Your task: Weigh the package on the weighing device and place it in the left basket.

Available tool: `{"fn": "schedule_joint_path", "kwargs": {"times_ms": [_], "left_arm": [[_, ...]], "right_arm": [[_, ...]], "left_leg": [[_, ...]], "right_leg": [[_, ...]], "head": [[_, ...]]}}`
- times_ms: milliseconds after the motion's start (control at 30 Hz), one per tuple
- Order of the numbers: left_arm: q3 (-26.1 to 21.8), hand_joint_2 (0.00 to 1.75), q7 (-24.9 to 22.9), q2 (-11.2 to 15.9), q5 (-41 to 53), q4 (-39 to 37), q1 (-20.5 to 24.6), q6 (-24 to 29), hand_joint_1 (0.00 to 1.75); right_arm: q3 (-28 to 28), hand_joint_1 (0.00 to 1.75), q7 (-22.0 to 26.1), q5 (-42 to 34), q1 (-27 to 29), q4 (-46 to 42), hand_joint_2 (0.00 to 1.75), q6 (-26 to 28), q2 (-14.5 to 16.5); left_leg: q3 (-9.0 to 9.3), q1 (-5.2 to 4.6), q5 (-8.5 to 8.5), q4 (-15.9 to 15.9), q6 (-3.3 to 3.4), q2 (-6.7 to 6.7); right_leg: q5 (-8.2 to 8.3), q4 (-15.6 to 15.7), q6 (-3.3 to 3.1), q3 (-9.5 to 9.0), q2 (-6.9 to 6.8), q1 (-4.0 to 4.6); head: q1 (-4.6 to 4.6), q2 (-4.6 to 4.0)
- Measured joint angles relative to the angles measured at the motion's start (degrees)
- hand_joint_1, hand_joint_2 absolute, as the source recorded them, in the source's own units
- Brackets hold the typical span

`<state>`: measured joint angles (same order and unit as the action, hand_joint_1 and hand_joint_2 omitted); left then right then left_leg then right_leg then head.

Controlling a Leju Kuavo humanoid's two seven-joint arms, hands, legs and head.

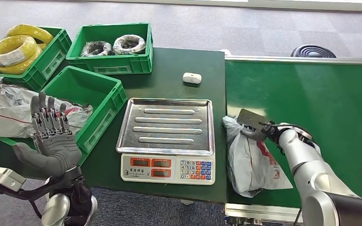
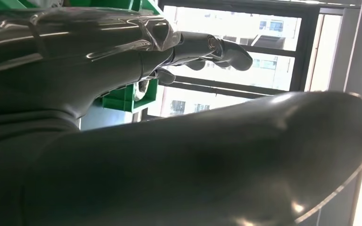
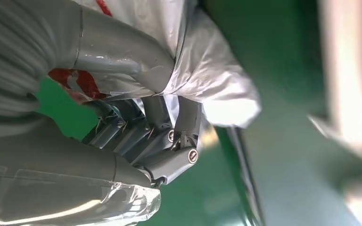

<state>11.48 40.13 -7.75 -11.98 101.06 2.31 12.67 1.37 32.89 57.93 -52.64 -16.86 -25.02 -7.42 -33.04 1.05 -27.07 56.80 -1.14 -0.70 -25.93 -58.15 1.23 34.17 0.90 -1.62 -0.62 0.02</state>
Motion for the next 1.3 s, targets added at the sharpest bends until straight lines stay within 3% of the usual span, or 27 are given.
{"fn": "schedule_joint_path", "kwargs": {"times_ms": [100,267,700,933,1200,1300], "left_arm": [[-0.73,0.0,0.0,-0.06,0.67,1.49,-1.56,-0.64,0.0],[-1.87,0.0,0.0,-0.53,1.31,2.4,-2.31,-1.75,0.0],[-2.67,0.0,0.0,-1.73,1.7,2.49,-2.33,-2.28,0.0],[-2.67,0.0,0.0,-3.0,1.92,2.49,-2.29,-2.7,0.0],[-2.55,0.0,0.0,-3.45,1.96,2.38,-2.23,-2.92,0.0],[-1.99,0.0,0.0,-3.47,1.95,1.5,-1.46,-3.14,0.0]], "right_arm": [[-0.02,1.75,3.49,-3.09,-3.18,-2.96,1.75,2.8,-0.46],[-1.11,1.75,4.34,-5.17,-6.6,-8.66,1.75,4.44,-0.55],[-5.11,1.75,3.93,-9.67,-7.0,-14.67,1.75,9.19,0.2],[-10.62,1.75,-4.61,-5.15,-7.56,-16.67,1.75,15.93,5.97],[-13.68,1.75,-5.21,-4.83,-8.18,-16.48,1.75,16.83,9.03],[-15.89,1.75,-5.5,-3.93,-9.15,-14.66,1.75,15.78,11.56]], "left_leg": [[-0.02,0.0,0.0,0.0,0.0,0.0],[-0.02,0.01,0.0,0.0,0.0,-0.01],[-0.04,0.01,0.0,0.0,0.0,-0.03],[0.05,0.06,0.0,-0.02,-0.01,0.13],[-0.1,0.05,0.02,-0.02,-0.02,-0.02],[-0.09,0.06,0.0,-0.02,-0.01,0.15]], "right_leg": [[0.0,0.0,0.0,0.03,0.0,0.0],[-0.01,0.0,0.0,0.04,0.0,0.01],[-0.01,0.0,0.0,0.04,-0.02,0.01],[-0.01,-0.02,-0.01,0.06,0.16,0.07],[-0.02,0.02,-0.02,0.04,-0.03,0.07],[0.0,0.02,-0.01,0.13,0.14,0.07]], "head": [[0.0,0.0],[0.01,0.0],[0.01,0.0],[0.0,0.0],[0.04,0.0],[0.02,0.0]]}}
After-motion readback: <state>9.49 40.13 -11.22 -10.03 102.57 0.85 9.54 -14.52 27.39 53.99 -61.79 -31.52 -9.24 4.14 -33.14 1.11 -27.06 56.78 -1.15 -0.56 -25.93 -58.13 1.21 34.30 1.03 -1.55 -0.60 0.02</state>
